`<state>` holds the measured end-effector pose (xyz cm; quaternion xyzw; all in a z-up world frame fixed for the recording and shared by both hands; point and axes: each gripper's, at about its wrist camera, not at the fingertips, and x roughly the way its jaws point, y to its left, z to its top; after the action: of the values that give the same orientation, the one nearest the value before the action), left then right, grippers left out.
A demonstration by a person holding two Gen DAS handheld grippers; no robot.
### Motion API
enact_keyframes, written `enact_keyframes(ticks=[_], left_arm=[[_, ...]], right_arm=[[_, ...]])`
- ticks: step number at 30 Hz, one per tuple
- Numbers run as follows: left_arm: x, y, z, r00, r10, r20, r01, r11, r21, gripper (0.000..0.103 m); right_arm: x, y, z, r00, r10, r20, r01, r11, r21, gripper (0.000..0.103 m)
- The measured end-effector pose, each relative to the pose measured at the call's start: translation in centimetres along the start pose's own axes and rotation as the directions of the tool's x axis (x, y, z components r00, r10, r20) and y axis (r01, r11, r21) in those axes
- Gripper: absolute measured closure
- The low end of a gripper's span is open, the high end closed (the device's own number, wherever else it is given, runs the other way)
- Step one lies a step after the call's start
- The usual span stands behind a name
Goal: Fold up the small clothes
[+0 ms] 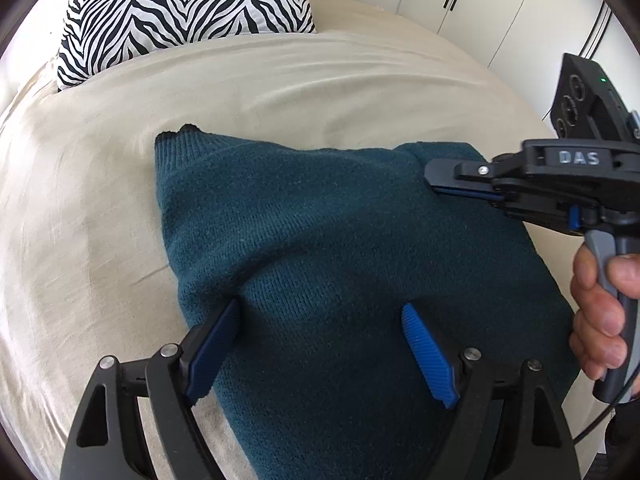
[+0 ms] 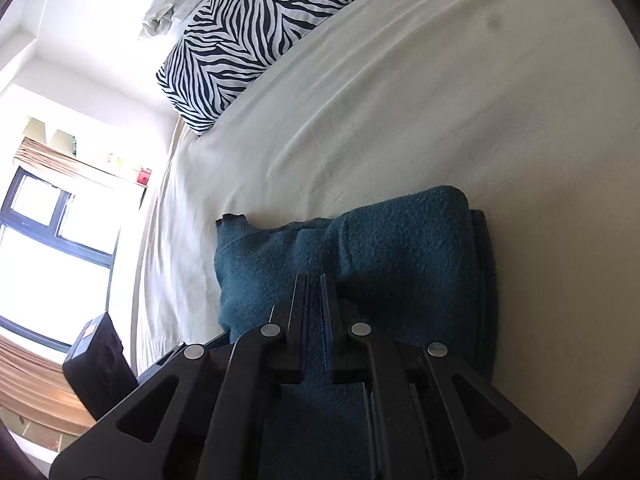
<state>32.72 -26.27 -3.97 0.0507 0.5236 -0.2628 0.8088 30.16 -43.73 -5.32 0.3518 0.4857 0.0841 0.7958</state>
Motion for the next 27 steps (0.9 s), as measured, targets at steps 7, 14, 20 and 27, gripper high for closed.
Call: enact_keyframes(ticks=[7,14,20,27], left_arm=[[0.0,-0.1,0.1,1.000,-0.014,0.011,0.014,1.000,0.000,0.016],[-4.4,-0.1,-1.1,0.999,-0.024,0.048,0.026,0.999,-0.033,0.029],[-6.8,-3.1,-5.2,0.998,0.040,0.050,-0.040,0.999,0.008,0.035],[-6.6,-1.6,-5.5,1.000,0.023,0.017,-0.022,0.999,-0.045,0.032]], right_arm=[[1.5,-3.2,0.2,0.999,0.031,0.043,-0.033,0.998,0.045,0.103],[-5.5,0.2,-5.1,0.987,0.125,0.102,-0.126,0.992,-0.003,0.097],[-4.3,-2.0,-11.2,0.995,0.101,-0.002,-0.101,0.994,-0.028,0.099],[-7.8,-2.4,-13.5,0.978,0.192,0.086,-0.193,0.981,0.002,0.097]])
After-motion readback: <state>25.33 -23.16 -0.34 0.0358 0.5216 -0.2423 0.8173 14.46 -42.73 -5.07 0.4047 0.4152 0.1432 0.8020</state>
